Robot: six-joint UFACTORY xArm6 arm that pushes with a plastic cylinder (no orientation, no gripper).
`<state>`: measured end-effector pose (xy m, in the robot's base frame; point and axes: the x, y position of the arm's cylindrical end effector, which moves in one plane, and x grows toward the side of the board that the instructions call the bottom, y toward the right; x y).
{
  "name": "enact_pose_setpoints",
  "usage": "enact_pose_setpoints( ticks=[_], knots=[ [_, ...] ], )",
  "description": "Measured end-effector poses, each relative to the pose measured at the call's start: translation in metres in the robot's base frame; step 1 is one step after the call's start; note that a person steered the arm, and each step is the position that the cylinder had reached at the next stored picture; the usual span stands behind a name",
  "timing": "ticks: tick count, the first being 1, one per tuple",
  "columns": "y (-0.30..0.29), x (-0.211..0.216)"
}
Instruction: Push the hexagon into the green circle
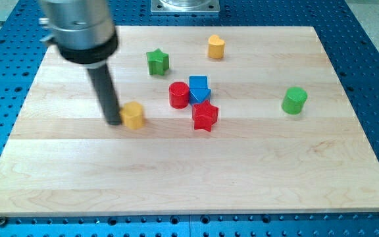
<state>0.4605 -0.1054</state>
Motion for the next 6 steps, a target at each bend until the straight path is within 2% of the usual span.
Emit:
enact_pose_setpoints(
  ticks=[1,2,3,4,5,6],
  knots=[
    [0.01,-0.044],
    [0.005,-0.067],
    [0.022,-0.011],
    [0.073,0.045],
    [0.117,0.074],
    [0.137,0.081]
  ],
)
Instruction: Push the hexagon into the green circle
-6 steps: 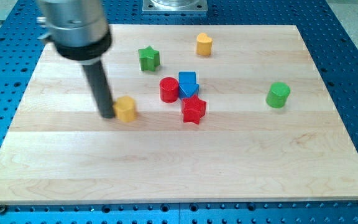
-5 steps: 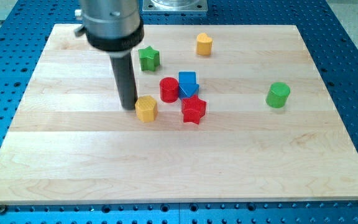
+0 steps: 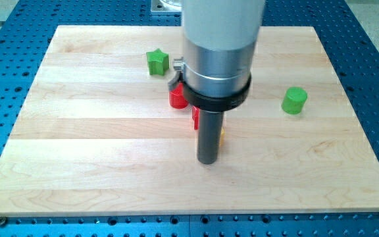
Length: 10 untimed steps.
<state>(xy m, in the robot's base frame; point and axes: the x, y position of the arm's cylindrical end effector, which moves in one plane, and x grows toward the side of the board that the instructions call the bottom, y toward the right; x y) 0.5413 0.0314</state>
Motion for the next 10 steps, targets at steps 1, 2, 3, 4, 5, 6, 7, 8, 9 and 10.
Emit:
enact_pose_setpoints(
  ticks=[1,2,3,4,5,6,7,8,9,10],
  knots=[
    [-0.01,0.0],
    [-0.01,-0.003],
    [-0.044,-0.011],
    [-0.03,-0.021],
    [0.053,-0.038],
    [0.136,-0.048],
    [0.153,-0.057],
    [0.123,-0.033],
    [0.099,-0.042],
    [0.114,-0.075]
  ],
)
